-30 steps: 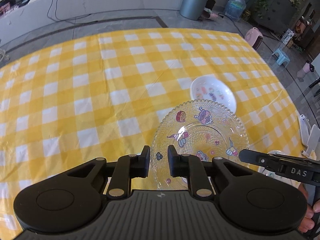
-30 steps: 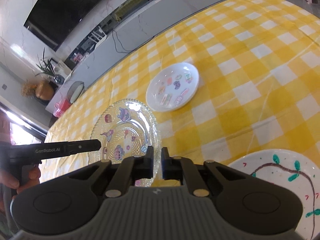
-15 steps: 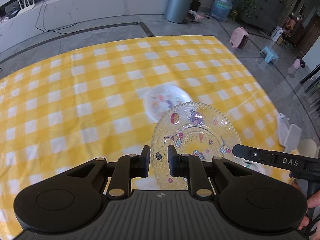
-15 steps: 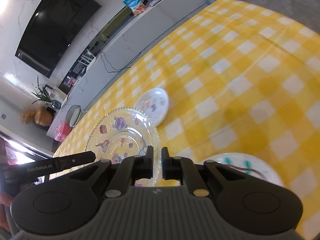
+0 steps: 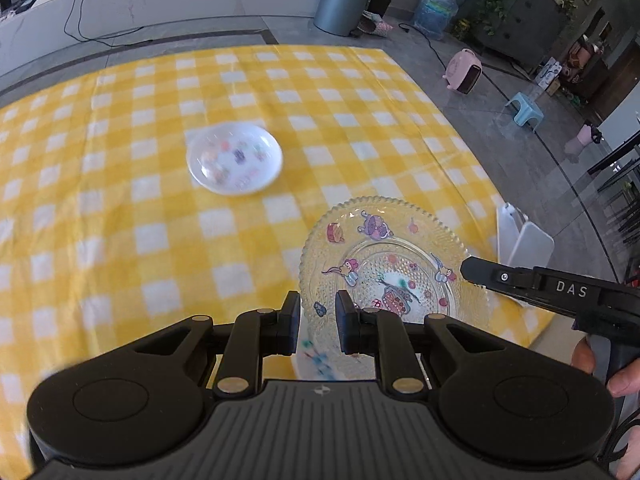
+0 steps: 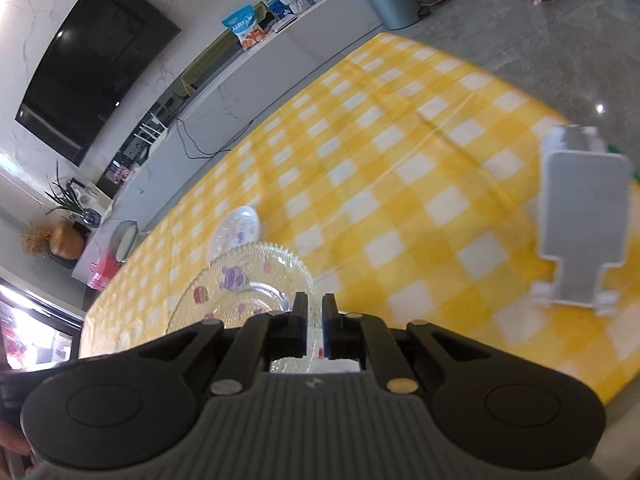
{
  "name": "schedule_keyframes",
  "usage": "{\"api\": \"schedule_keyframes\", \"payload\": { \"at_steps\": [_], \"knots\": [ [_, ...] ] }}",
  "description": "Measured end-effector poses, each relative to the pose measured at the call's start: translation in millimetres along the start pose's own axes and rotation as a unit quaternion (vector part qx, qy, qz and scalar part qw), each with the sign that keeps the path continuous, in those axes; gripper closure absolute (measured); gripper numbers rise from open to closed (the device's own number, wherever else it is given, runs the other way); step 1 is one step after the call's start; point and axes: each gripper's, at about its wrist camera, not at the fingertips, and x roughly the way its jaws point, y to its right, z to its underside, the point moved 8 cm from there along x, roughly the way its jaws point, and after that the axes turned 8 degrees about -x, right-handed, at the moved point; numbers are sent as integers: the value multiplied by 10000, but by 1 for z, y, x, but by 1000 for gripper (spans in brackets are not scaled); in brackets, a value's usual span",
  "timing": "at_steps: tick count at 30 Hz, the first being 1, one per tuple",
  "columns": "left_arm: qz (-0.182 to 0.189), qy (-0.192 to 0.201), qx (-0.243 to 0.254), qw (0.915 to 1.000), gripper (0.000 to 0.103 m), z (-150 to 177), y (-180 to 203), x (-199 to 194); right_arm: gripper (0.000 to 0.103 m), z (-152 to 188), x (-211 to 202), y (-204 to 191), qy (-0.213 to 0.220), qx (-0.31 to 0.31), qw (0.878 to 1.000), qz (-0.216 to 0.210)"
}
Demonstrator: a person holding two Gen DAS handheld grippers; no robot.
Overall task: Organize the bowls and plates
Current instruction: 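Lift the glass plate with both grippers and carry it over the 'Fruity' plate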
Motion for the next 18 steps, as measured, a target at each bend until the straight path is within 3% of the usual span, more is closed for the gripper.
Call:
{"api": "schedule_keyframes", "payload": {
  "at_steps": [7, 18],
  "knots": [
    [-348, -187, -246, 9989, 83, 27, 6, 23, 99, 20, 7, 30, -341, 224, 9991, 125],
    [-890, -214, -232, 9955, 83, 40, 0, 34, 99, 32, 24, 24, -731, -147, 9966, 357]
  ]
}}
